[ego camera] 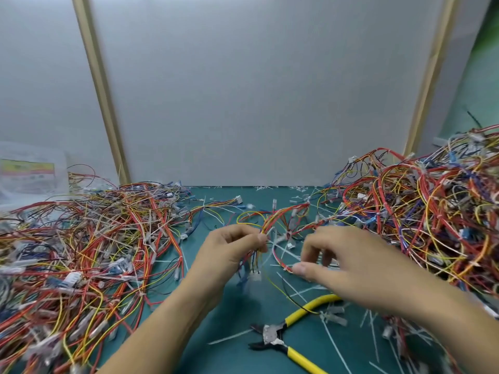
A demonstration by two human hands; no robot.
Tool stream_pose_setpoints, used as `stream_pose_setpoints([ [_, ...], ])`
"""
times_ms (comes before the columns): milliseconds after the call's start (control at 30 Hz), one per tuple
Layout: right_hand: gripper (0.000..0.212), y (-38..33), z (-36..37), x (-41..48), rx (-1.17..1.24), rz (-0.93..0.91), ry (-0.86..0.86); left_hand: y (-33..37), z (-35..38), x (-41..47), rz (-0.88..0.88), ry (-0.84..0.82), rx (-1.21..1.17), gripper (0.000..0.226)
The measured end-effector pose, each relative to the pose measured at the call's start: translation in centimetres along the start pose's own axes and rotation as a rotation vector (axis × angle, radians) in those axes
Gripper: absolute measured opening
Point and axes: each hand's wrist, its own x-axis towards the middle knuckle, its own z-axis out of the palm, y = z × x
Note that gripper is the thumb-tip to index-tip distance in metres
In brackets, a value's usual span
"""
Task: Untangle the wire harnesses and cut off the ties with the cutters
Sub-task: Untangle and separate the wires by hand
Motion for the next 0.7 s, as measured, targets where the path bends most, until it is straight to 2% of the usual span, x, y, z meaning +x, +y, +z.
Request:
stream_pose_setpoints([
  [100,0.039,-1.2,-1.2,-1.1,0.052,-0.036,0.068,-0.1,-0.1,0.3,0.027,0.106,0.005,0.016],
  [200,0.027,-2.1,0.7,-0.9,0.123,-0.001,0.145,-0.3,0.5,0.0,0.062,0.032,0.051,0.010],
  [333,0.012,-2.3,4.1,-0.3,0.267,0.077,0.113,-0.8,1.1,-0.5,0.050,-0.059,0.051,0.012],
  [467,0.019,-1.7,5.3,-0.1,0.446,0.082,0.160,-1.0,1.1,-0.4,0.013,-0.120,0.030,0.018],
  [567,0.019,-1.3,5.4,-0.3,0.446,0.027,0.149,-1.1,1.2,-0.4,-0.032,-0.178,-0.038,0.024],
  [700,0.018,-0.7,4.9,-0.3,0.428,-0.045,0.140,-1.1,0.9,-0.4,-0.050,-0.212,-0.006,0.023],
])
